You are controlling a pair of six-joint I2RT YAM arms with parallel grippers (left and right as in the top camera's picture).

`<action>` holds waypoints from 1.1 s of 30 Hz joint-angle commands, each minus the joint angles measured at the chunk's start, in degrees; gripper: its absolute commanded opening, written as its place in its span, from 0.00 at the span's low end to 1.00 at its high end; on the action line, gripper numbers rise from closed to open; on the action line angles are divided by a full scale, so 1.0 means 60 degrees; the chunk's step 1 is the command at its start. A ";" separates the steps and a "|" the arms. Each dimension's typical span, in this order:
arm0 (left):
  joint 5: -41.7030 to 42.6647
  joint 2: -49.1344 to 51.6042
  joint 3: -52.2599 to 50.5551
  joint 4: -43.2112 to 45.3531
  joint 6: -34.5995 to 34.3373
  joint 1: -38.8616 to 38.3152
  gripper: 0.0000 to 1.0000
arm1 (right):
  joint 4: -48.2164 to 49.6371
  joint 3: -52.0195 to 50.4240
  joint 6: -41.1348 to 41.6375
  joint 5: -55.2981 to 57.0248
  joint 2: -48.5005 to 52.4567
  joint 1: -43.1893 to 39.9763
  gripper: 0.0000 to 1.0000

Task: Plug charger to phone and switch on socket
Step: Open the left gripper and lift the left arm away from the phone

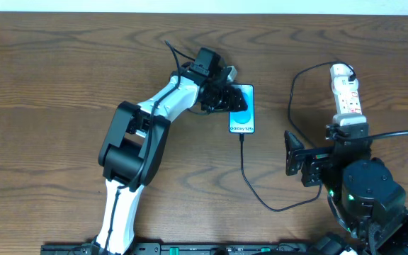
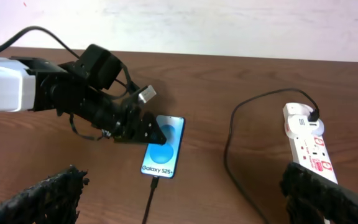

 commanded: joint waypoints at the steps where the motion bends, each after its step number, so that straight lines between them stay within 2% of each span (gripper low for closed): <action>1: -0.1945 0.0739 -0.0448 -0.0361 0.0182 0.0135 0.73 | -0.0047 0.0044 0.0171 -0.0379 0.0022 -0.0076 0.99; 7: -0.3067 0.0408 -0.0433 -0.0841 0.0222 0.0328 0.79 | -0.0229 0.0044 0.0168 -0.0863 0.0029 -0.0076 0.99; 12: -0.4240 -0.0521 -0.0419 -0.1555 0.0780 0.0630 0.80 | -0.0251 0.0044 0.0168 -0.0860 0.0029 -0.0076 0.99; 16: -0.5876 -0.1861 -0.0419 -0.2291 0.1086 0.0936 0.80 | -0.0251 0.0044 0.0168 -0.0856 0.0036 -0.0076 0.99; 21: -0.7216 -0.3821 -0.0419 -0.3180 0.1231 0.1264 0.80 | -0.0251 0.0044 0.0168 -0.0849 0.0222 -0.0076 0.99; 27: -0.7956 -0.6317 -0.0423 -0.4470 0.1253 0.1432 0.80 | -0.0251 0.0044 0.0171 -0.0852 0.0951 -0.0076 0.99; 33: -0.8021 -0.8400 -0.0423 -0.5756 0.1249 0.1432 0.80 | -0.0251 0.0044 0.0171 -0.0911 0.2091 -0.0076 0.99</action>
